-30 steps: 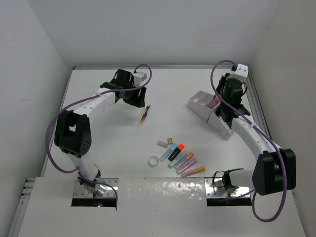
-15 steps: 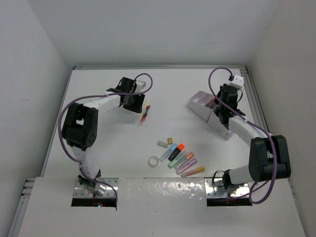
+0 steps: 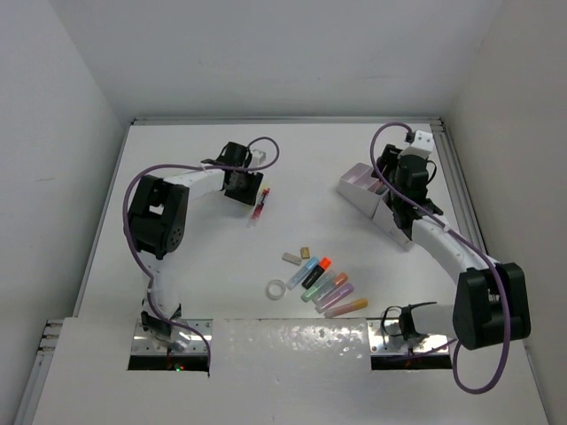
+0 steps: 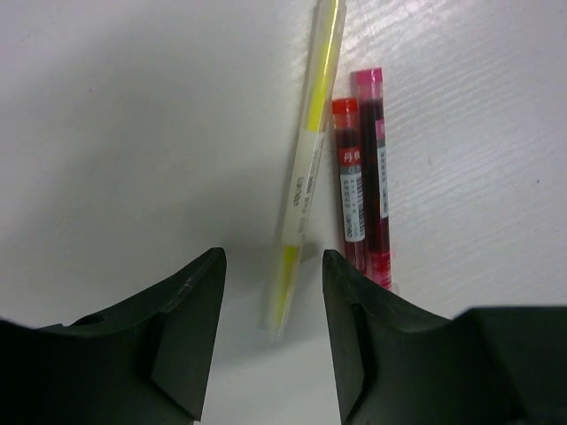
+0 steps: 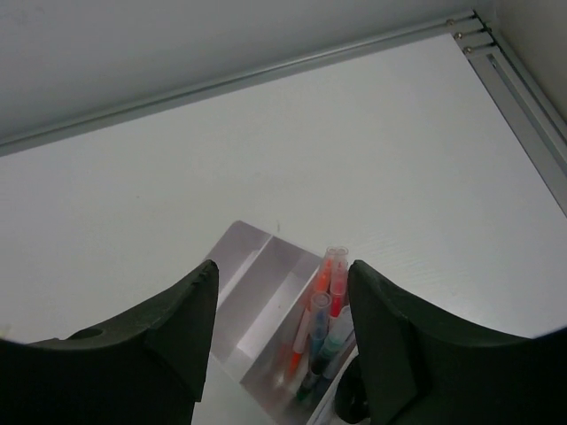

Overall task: Sort the stationery into containers
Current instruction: Pick up the pen from the center of the board.

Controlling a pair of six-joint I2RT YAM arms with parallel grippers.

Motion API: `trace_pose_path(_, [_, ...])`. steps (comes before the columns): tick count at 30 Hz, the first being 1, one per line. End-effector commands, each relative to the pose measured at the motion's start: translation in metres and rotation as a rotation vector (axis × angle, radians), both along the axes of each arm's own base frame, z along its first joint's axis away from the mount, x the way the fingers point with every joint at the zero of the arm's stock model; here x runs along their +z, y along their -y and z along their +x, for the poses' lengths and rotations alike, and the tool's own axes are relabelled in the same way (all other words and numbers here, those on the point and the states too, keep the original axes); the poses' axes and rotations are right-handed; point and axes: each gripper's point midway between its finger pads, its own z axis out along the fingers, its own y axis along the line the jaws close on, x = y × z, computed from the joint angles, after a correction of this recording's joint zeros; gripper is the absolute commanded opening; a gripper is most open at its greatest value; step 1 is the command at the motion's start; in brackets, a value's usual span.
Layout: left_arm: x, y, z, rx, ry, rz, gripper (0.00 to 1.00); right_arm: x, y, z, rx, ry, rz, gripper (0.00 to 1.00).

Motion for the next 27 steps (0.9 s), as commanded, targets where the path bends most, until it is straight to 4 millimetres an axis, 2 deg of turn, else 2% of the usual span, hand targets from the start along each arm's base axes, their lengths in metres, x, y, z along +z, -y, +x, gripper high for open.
trace_pose_path(1, [0.009,0.012,0.020,-0.015,0.062,-0.001,0.45,0.042,-0.008,0.000,0.029,0.100,-0.011,0.59])
trace_pose_path(5, [-0.006,0.006,0.022,0.000,0.036,0.045,0.36,0.064,-0.010,-0.008,0.042,0.154,0.003,0.60])
trace_pose_path(6, [-0.007,0.005,0.024,0.006,0.035,0.057,0.35,0.075,-0.009,-0.012,0.042,0.180,0.005,0.60])
trace_pose_path(9, [-0.021,-0.003,0.014,0.001,-0.021,0.106,0.33,0.090,-0.009,-0.019,0.044,0.218,0.000,0.60])
trace_pose_path(10, [-0.026,-0.006,0.012,-0.001,-0.033,0.117,0.29,0.096,-0.008,-0.020,0.048,0.228,-0.004,0.60])
trace_pose_path(12, [-0.030,-0.007,0.009,-0.009,-0.047,0.129,0.23,0.097,-0.011,-0.022,0.060,0.214,-0.009,0.61])
trace_pose_path(13, [-0.034,-0.008,0.006,-0.014,-0.064,0.138,0.13,0.100,-0.014,-0.023,0.076,0.215,-0.013,0.61])
trace_pose_path(15, [-0.035,-0.008,0.005,-0.016,-0.072,0.138,0.00,0.099,-0.020,-0.025,0.096,0.198,-0.013,0.61])
trace_pose_path(18, [-0.029,-0.009,0.011,0.012,-0.066,0.115,0.00,0.104,-0.036,-0.027,0.160,0.189,-0.018,0.61])
trace_pose_path(21, [0.004,-0.010,0.038,0.054,0.006,0.045,0.00,0.100,-0.056,-0.031,0.232,0.147,-0.025,0.61])
trace_pose_path(22, [0.026,-0.013,0.050,0.069,0.050,0.011,0.00,0.105,-0.062,-0.030,0.247,0.148,-0.006,0.61])
trace_pose_path(23, [0.052,-0.003,0.062,0.050,0.098,-0.050,0.00,0.099,-0.073,-0.032,0.286,0.119,0.009,0.61])
trace_pose_path(25, [0.109,0.008,0.079,0.014,0.219,-0.121,0.00,0.104,-0.087,-0.032,0.309,0.117,0.079,0.62])
trace_pose_path(26, [0.131,0.019,0.081,-0.024,0.263,-0.167,0.00,0.101,-0.098,-0.030,0.327,0.108,0.119,0.62])
trace_pose_path(27, [0.163,0.026,0.080,-0.053,0.326,-0.200,0.00,0.103,-0.104,-0.028,0.330,0.112,0.161,0.62])
